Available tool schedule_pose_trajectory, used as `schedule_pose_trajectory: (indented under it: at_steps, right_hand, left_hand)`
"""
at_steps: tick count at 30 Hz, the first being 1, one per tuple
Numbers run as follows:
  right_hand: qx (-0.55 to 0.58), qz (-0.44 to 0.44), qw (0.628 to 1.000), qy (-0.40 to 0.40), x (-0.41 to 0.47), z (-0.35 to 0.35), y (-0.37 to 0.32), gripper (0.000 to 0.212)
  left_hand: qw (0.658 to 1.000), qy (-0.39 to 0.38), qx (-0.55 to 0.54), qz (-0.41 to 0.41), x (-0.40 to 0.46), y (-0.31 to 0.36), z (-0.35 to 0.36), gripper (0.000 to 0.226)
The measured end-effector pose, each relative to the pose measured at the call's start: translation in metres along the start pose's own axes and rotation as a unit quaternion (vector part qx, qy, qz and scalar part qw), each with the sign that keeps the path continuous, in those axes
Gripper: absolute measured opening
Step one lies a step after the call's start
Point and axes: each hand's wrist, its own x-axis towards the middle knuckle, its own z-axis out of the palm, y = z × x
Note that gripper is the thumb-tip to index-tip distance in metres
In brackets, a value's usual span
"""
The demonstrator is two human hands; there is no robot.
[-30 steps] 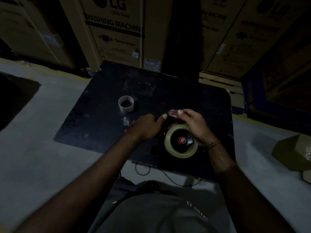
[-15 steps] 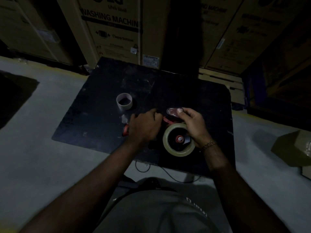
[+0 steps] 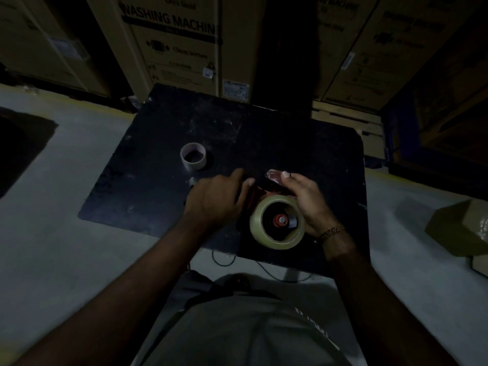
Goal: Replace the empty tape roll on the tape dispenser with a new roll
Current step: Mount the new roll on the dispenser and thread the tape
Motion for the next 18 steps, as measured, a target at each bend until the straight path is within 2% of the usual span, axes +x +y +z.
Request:
schedule_pose_trajectory:
  at_steps: [2,4,7,10,12,15,18]
  right_hand:
    - [-0.055,-0.011,0.998,-0.002,0.001,0.001,-0.003,0.032]
    - [-0.194,-0.061,0.979,0.013,0.002,0.000,-0.009,0.040]
    - [-0.389,-0.183,0.903,0.028,-0.004,-0.004,-0.028,0.050]
    - [-0.477,-0.288,0.830,-0.041,-0.015,-0.005,-0.055,0.031]
    - [-0.542,-0.272,0.789,-0.099,-0.018,-0.004,-0.065,0.018]
    - [-0.626,-0.246,0.728,-0.132,-0.016,0.001,-0.066,0.018]
    - [-0.678,-0.259,0.672,-0.145,-0.015,0.010,-0.066,0.016]
  left_hand:
    - [1.000,0.001,-0.009,-0.029,0.004,0.000,0.001,0.047]
    - [0.999,-0.007,-0.017,-0.039,0.006,0.001,0.004,0.052]
    - [0.998,-0.021,-0.031,-0.046,0.006,0.000,0.006,0.051]
    - [0.998,-0.032,-0.027,-0.044,0.005,-0.003,0.010,0.049]
    - [0.998,-0.040,-0.019,-0.040,0.006,-0.005,0.010,0.050]
    - [0.998,-0.045,-0.002,-0.035,0.008,-0.005,0.009,0.046]
    - [0.999,-0.042,-0.002,-0.028,0.009,-0.006,0.009,0.040]
